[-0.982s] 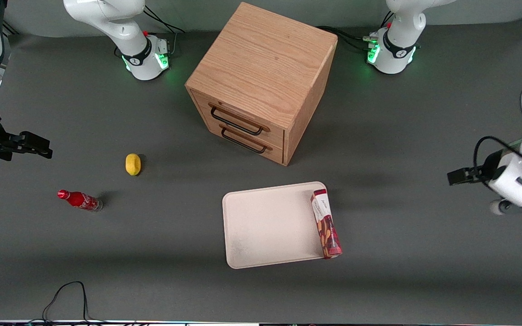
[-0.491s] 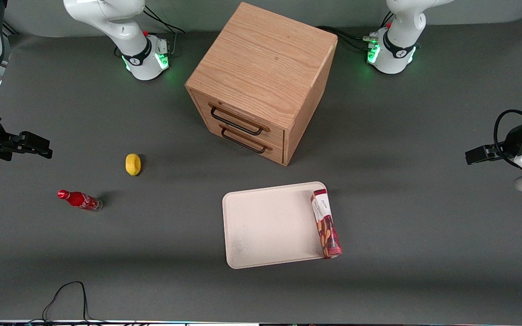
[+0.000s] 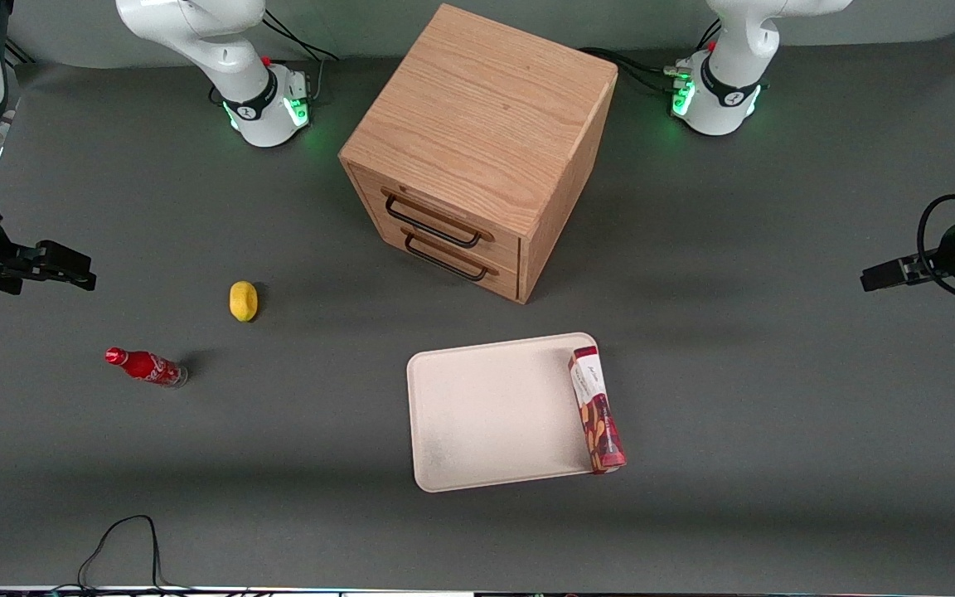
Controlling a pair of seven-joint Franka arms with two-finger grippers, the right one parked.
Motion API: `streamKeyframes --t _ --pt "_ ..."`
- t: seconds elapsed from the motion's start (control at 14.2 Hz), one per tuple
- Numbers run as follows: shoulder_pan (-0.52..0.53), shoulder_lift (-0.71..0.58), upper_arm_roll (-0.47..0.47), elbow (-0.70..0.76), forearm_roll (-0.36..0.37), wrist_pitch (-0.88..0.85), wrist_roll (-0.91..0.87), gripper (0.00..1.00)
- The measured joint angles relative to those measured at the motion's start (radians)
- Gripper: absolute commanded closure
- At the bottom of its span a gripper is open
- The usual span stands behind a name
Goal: Place red cookie box on tray
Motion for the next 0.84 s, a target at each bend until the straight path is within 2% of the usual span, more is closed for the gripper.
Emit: streamKeyframes --t 0.28,0.49,0.84 --pt "0.016 -0.112 -0.013 -0.107 0.001 0.005 0.001 0.00" --pt "0.036 -0.127 -0.061 -0.105 0.020 -0.008 0.001 0.00" --pt "0.036 -0.127 -0.071 -0.058 0.039 -0.057 0.001 0.00"
